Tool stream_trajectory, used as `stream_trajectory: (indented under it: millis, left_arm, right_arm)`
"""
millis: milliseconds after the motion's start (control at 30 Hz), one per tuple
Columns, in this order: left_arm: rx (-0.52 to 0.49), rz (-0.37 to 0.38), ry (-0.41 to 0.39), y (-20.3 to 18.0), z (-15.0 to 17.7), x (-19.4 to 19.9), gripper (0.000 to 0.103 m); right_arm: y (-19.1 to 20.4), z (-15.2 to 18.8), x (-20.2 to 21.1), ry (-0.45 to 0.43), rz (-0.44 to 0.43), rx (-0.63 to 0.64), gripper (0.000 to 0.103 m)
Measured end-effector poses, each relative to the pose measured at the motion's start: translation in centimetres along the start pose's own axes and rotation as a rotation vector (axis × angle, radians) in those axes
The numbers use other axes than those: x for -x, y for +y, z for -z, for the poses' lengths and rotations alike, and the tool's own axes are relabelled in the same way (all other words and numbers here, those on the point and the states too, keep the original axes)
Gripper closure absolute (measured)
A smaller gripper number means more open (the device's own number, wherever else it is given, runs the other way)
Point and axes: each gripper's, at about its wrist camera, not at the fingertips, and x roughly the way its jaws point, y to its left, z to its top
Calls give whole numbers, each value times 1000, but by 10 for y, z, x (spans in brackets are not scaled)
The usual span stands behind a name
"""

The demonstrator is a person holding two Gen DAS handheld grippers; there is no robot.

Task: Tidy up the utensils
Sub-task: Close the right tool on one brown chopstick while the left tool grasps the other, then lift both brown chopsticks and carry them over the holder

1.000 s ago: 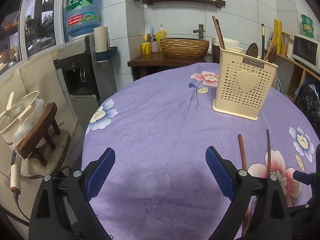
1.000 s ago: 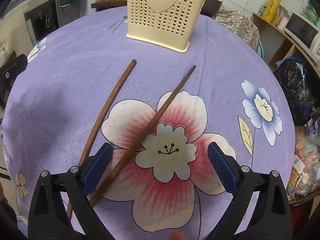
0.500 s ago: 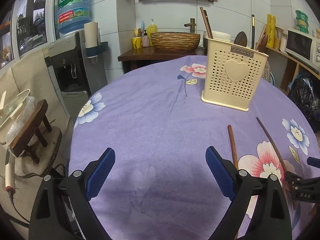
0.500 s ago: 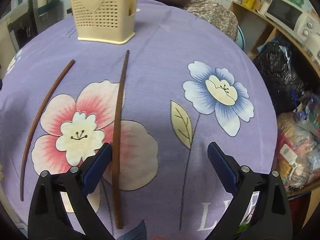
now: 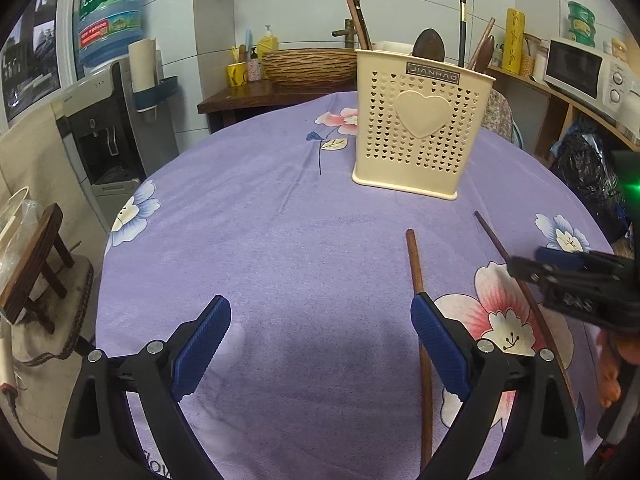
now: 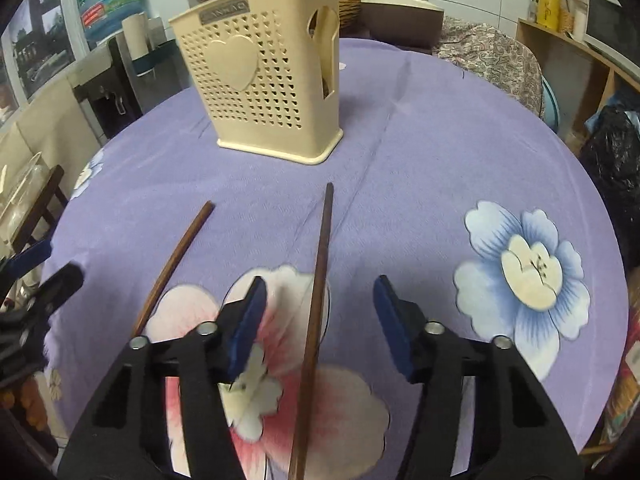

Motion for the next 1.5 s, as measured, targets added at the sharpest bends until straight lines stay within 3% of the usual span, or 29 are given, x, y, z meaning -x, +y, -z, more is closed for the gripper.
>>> stream_trajectory:
  millis: [100,333,500,767,1067,1300,1500]
  left_arm:
    - [-3,8,6,-2,-1,-1,13]
    - [-23,67,35,-13,-4,-12,20]
    - [-62,138,79,-35,-11,-29,38]
    - [-151,139,181,-61,-21,-69,62]
    - [-163,120,180,-66,-30,-79,67]
    - [-191,118,176,-71,-36,-84,94]
    - [-178,116,167,-70,-38,-86,94]
  right_arm:
    - [-4,-14,-20,23,-15,-29,67]
    - [-4,-32,-30,15,2,-45,80]
    - [-3,-33,-35,18,40,-10,88]
    - [-4,-34,-36,25,39,1,88]
    - [-2,-35,-38,31,42,22,88]
    - [-2,-38,-40,32,47,46,93]
    - [-3,-38,-41,26,44,46,95]
